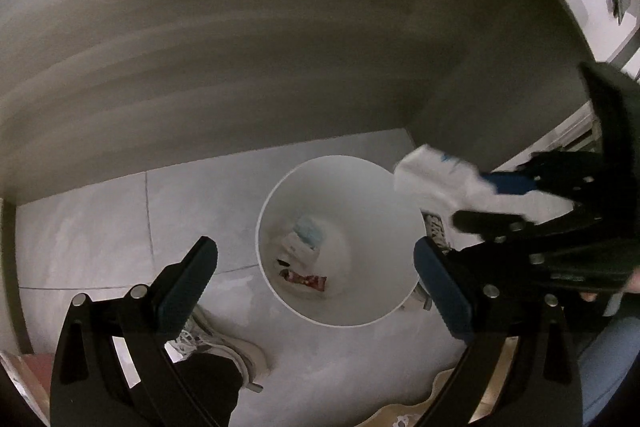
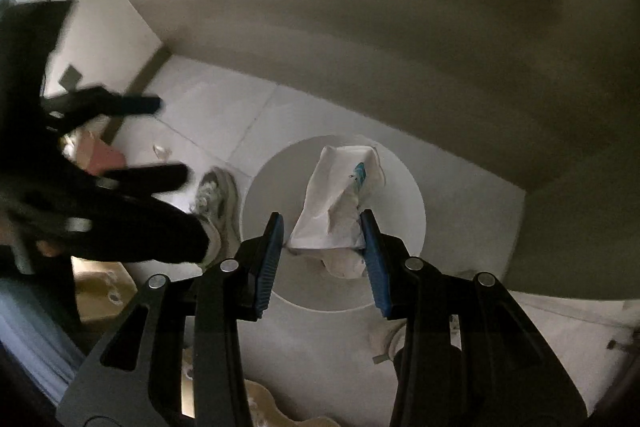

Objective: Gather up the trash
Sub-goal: 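Lower both held items into the white wastebasket and open both tools, then raise both empty tools back toward the remaining trash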

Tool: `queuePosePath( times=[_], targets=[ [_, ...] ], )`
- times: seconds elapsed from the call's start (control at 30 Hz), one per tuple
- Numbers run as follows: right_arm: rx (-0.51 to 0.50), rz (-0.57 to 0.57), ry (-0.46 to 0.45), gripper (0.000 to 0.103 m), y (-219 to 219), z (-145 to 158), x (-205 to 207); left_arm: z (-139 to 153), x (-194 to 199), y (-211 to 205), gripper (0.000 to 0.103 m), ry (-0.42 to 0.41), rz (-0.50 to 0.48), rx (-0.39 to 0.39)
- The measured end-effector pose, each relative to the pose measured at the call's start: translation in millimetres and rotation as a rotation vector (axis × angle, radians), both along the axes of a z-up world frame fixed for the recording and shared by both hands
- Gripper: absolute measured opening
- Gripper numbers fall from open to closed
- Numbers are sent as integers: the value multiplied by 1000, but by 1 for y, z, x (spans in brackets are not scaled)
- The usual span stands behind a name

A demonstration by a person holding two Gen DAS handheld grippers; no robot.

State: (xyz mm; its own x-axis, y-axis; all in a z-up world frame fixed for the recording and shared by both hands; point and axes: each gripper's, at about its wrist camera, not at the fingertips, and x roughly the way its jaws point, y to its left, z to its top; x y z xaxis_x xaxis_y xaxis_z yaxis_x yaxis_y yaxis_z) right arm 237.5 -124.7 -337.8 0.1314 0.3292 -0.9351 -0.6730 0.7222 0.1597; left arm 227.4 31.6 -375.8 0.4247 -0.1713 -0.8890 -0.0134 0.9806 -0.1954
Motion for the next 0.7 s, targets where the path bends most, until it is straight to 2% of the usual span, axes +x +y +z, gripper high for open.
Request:
queuePosePath(
  times=[0.03,0.07,0.1,0.13,0.17,0.37,0.53,0.6,0.7],
  targets=[
    [-8,4,22,41,1,-7,1,0,-1,1,97,-2,3,1],
    [-19,4,47,58,3,-12,2,0,-1,1,97,-2,7,1],
    [-27,-1,53,69,3,-15,3,0,-2,2,97,-3,11,-2],
    [-37,-17,47,84,3,-16,4,0,-2,3,97,-2,15,-4],
    [-38,-23,51,89,3,-15,4,0,-3,3,97,-2,17,-5],
    [-24,-41,15,89,-4,2,-4,16,-8,5,97,-37,25,3],
    [2,-48,-41,89,-13,40,-26,59,-28,6,97,-120,35,20],
    [21,-56,-31,89,-15,58,-36,79,-40,5,97,-155,41,25],
    [59,-62,-51,89,-19,98,-54,115,-60,4,97,-217,47,33]
  ],
)
